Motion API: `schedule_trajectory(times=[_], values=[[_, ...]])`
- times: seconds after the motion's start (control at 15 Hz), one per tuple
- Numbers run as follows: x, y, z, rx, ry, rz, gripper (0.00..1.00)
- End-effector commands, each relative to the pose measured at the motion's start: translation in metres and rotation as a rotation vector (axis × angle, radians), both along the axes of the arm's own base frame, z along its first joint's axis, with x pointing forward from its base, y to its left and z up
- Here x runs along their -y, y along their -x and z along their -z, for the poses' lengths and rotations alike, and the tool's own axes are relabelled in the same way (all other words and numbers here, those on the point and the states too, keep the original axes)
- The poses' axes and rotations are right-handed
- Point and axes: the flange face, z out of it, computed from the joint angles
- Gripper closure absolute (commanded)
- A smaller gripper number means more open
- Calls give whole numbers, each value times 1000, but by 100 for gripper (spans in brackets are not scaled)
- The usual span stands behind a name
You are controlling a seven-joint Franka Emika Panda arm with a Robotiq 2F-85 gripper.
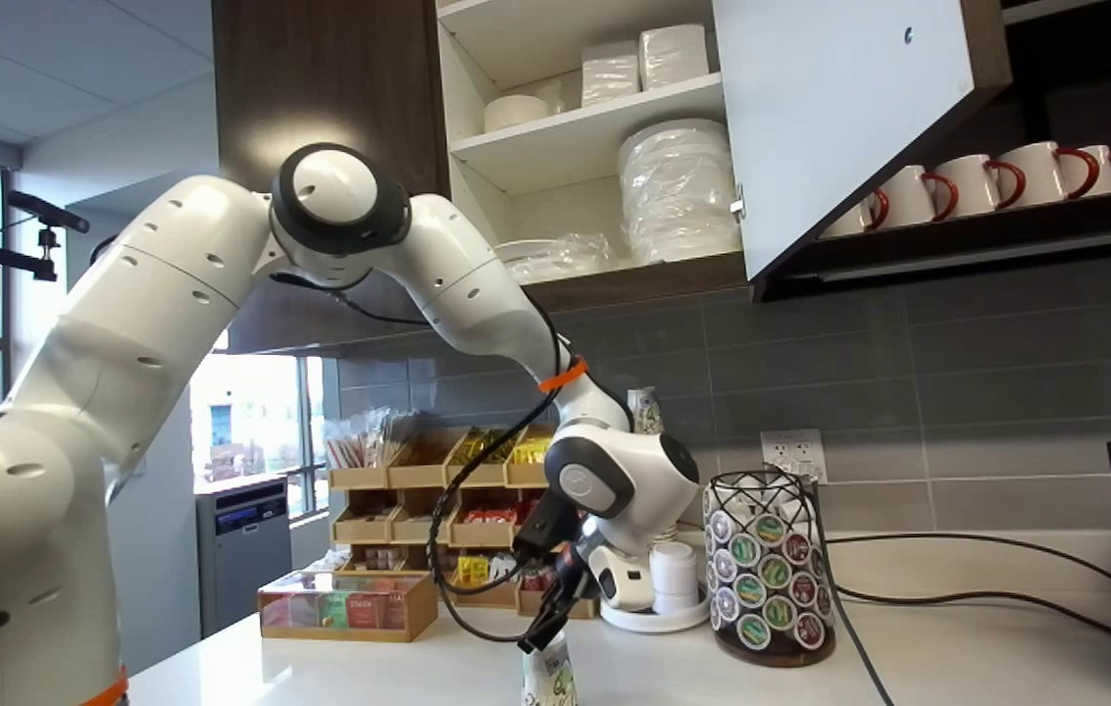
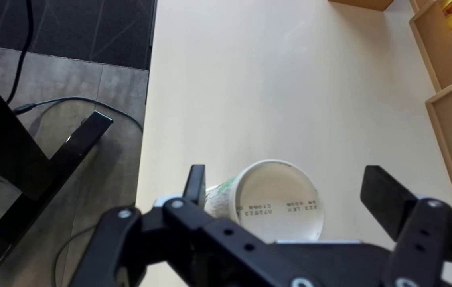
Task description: Put the cup upright in the cabinet
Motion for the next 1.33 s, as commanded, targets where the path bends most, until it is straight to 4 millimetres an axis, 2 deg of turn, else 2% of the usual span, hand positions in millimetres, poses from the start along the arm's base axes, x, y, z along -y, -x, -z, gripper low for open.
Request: schedule_trajectory(times=[0.0,0.73,0.93,1.0,1.07,1.2,1.27], values=[[5,-11,20,-26,-63,13,0],[17,-22,46,-51,-118,18,0],[18,-23,51,-61,-148,24,6],[18,-23,52,-63,-154,25,11],[19,-23,54,-66,-163,24,25],[19,-24,56,-72,-174,24,38],[18,-25,55,-73,-174,25,49]])
